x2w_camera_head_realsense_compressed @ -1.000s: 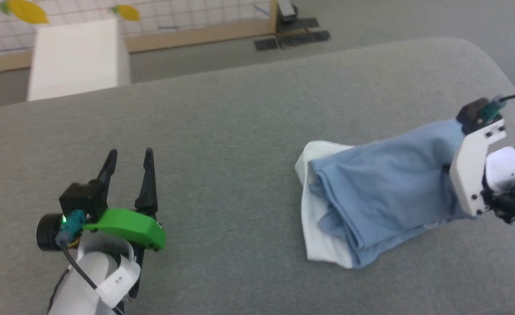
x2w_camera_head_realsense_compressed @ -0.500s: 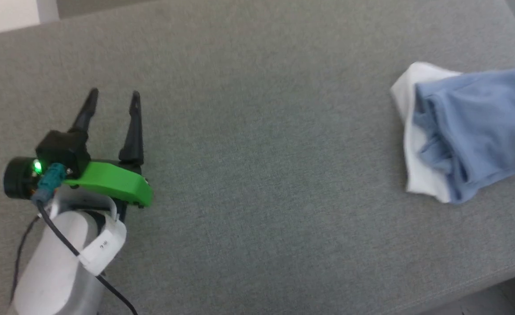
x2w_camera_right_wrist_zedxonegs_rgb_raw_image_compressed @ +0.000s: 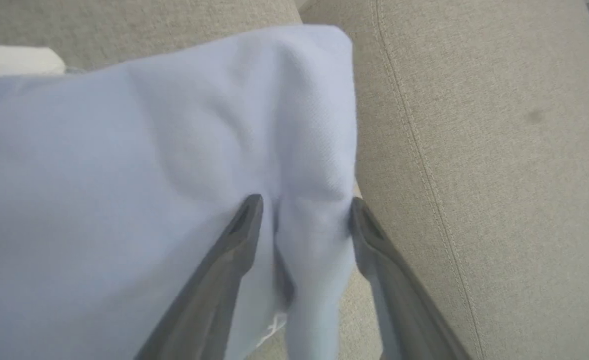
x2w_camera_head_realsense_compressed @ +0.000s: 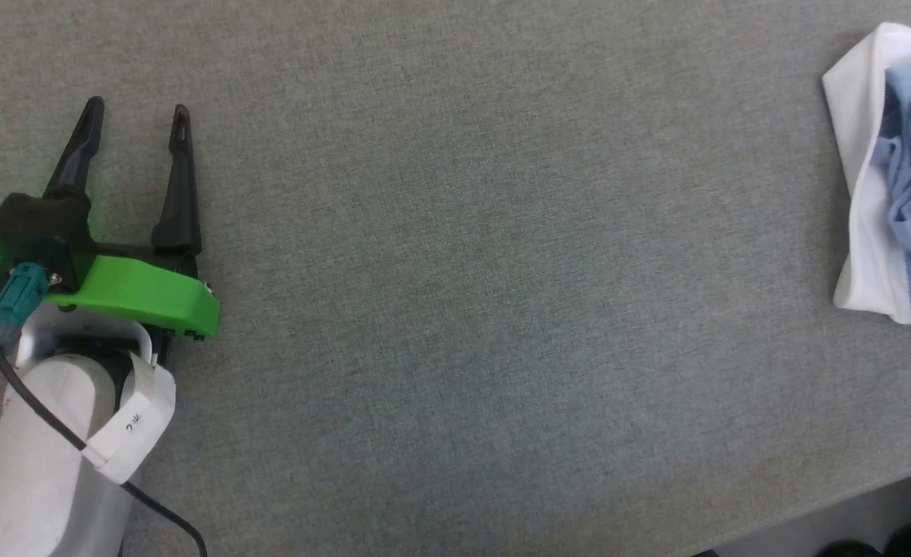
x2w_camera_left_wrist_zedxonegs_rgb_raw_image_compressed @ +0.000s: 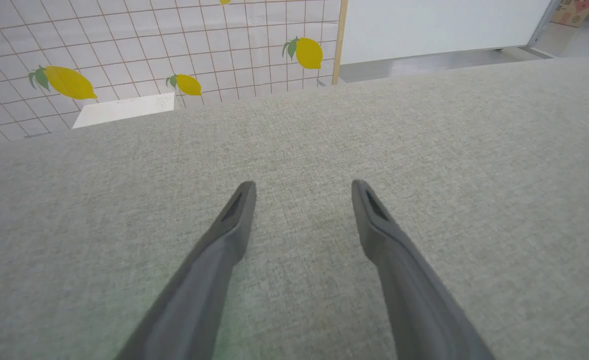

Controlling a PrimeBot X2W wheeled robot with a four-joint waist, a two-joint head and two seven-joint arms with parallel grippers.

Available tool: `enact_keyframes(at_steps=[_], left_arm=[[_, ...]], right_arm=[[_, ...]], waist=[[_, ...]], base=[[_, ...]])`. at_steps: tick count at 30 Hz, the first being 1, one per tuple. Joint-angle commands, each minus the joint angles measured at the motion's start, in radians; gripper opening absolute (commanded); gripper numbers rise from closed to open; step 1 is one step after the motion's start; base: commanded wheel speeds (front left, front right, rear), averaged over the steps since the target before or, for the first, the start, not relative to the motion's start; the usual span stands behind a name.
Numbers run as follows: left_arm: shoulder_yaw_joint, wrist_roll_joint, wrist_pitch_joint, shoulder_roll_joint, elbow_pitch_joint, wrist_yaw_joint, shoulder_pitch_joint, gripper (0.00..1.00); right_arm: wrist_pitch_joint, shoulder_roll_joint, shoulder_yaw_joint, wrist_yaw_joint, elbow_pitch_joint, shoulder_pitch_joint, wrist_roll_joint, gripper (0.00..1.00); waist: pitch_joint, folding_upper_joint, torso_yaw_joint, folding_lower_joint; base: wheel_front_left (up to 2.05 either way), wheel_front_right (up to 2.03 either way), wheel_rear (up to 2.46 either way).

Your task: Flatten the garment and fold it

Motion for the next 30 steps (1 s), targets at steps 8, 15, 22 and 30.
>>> enact_keyframes(at_steps=[8,15,22,30], left_arm=[[0.003,-0.008,-0.022,-0.001,0.017,0.014,0.016,1.0],[0.003,-0.039,-0.094,-0.04,0.079,0.016,0.043,1.0],[0.01,-0.084,-0.176,-0.089,0.157,0.014,0.083,1.0],[0.033,-0.123,-0.229,-0.125,0.21,0.017,0.146,1.0]], right_arm=[[-0.089,0.003,-0.01,-0.002,0.025,-0.053,-0.005,1.0],[-0.212,0.011,0.067,-0.002,-0.098,-0.082,0.098,1.0],[-0.363,0.048,0.14,-0.002,-0.263,-0.072,0.181,1.0],[-0.545,0.184,0.163,-0.002,-0.409,0.02,0.199,1.0]], waist=[[-0.025,-0.0001,0.004,-0.0002],[-0.152,-0.0001,0.019,-0.0002],[-0.309,-0.0001,0.056,-0.0002],[-0.453,-0.0001,0.113,-0.0002]], base=[[0.0,0.0,0.0],[0.0,0.0,0.0],[0.0,0.0,0.0],[0.0,0.0,0.0]])
